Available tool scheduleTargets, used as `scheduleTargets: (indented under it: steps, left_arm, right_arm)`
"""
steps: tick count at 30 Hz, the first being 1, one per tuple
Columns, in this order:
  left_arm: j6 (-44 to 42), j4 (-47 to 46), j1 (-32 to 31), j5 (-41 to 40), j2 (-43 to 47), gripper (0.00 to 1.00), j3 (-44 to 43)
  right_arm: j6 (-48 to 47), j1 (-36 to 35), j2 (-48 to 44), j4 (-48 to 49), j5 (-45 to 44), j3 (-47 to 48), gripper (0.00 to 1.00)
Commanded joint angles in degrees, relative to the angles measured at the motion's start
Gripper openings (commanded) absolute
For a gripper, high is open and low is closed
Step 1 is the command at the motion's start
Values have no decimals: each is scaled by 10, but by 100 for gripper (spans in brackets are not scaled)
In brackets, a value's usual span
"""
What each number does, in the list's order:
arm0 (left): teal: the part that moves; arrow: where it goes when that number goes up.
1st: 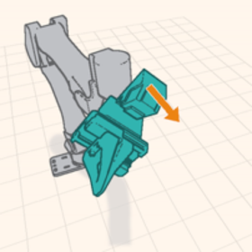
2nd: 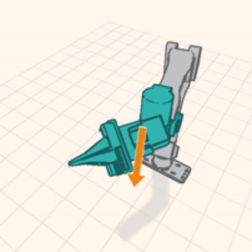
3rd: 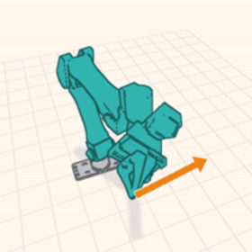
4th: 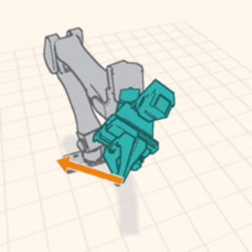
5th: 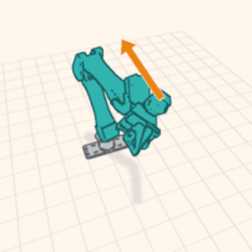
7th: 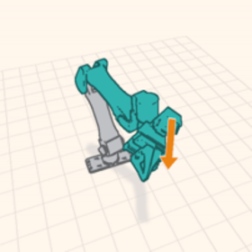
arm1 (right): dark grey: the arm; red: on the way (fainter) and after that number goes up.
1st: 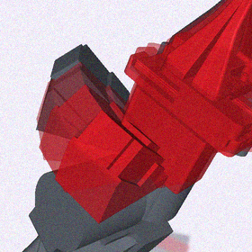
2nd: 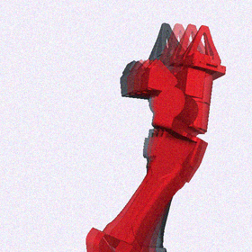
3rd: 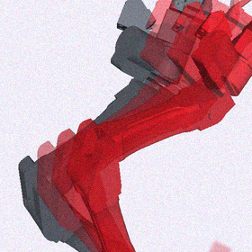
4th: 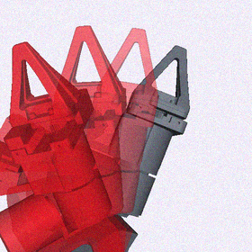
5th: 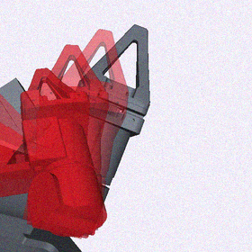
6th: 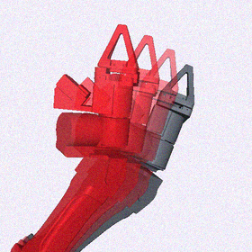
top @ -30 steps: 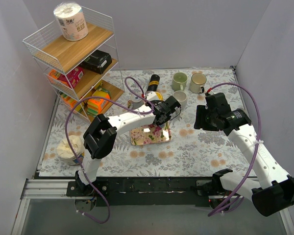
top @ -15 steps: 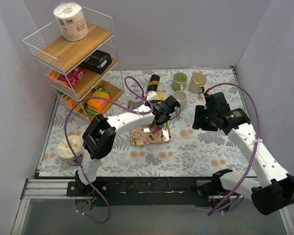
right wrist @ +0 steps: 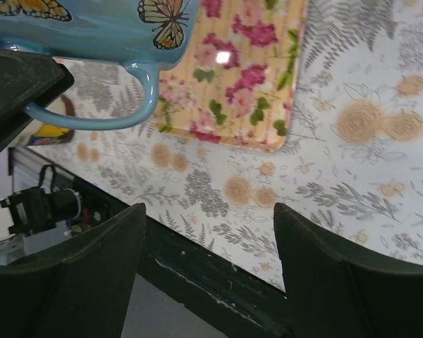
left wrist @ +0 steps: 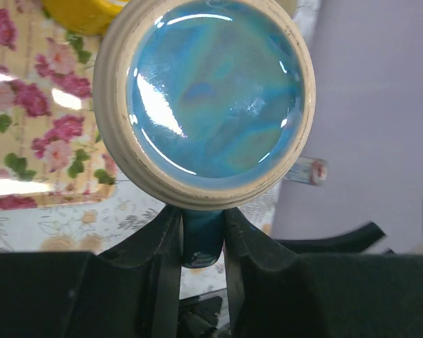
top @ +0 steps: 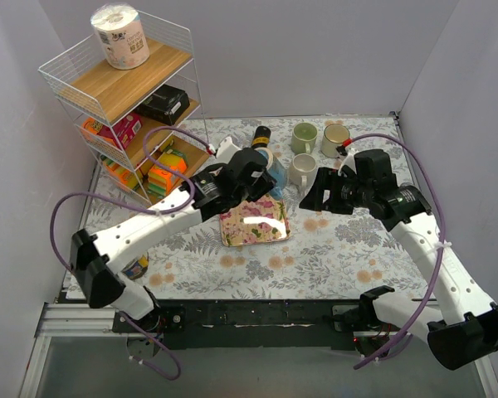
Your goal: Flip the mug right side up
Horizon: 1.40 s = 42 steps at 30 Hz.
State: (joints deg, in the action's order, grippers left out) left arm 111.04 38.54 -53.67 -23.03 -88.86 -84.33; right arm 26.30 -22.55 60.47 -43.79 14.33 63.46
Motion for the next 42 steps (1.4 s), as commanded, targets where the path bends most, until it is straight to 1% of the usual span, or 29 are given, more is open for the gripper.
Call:
scheduleTargets:
  steps: [1,4,5,8,9,10,11,12,13,16,17,22,25,31,32,34,35,37,42]
  left_arm:
    - [-2,-109,6,0,108,0,10]
    - [-10,-149,7,10,140,0,28]
    - [-14,-181,7,14,158,0,36]
    - [-34,-245,8,41,194,0,72]
    - [-36,-283,9,47,201,0,88]
    - [-51,-304,10,60,208,0,94]
    - [-60,-332,10,66,216,0,95]
    - [-68,-340,10,71,218,0,89]
    - [-75,-344,10,76,219,0,85]
    - [-95,-362,10,81,224,0,73]
    - [-104,-380,10,89,227,0,73]
    - [-106,-417,10,110,234,0,70]
    - [-101,-442,10,127,238,0,76]
    - [-87,-477,10,164,240,0,81]
    - [-87,-494,10,170,242,0,84]
    - [-86,-505,10,182,243,0,92]
    - [-89,-518,10,185,244,0,96]
    - [-90,-524,10,190,248,0,107]
    - [-96,-550,10,210,250,0,125]
  right_arm:
    - [59,1,-31,99,104,38,81]
    - [101,2,-40,167,153,39,83]
    - [131,2,-44,209,177,35,84]
    - [189,2,-58,292,219,16,87]
    - [233,2,-63,363,228,-8,87]
    - [256,2,-68,399,236,-20,88]
    - [282,3,-71,455,246,-30,88]
    - [310,2,-70,471,250,-39,88]
    - [318,2,-68,478,253,-40,88]
    - [316,2,-56,468,258,-26,88]
    - [316,3,-55,466,254,-25,88]
    - [332,2,-51,479,240,-18,88]
    - [335,2,-54,492,213,-21,88]
    - [386,3,-50,599,201,-50,85]
    - [406,2,-50,636,202,-61,84]
    - [427,3,-44,672,205,-69,82]
    - [433,2,-41,698,206,-71,78]
    - [448,2,-28,710,212,-66,75]
    - [481,2,-21,781,203,-74,67]
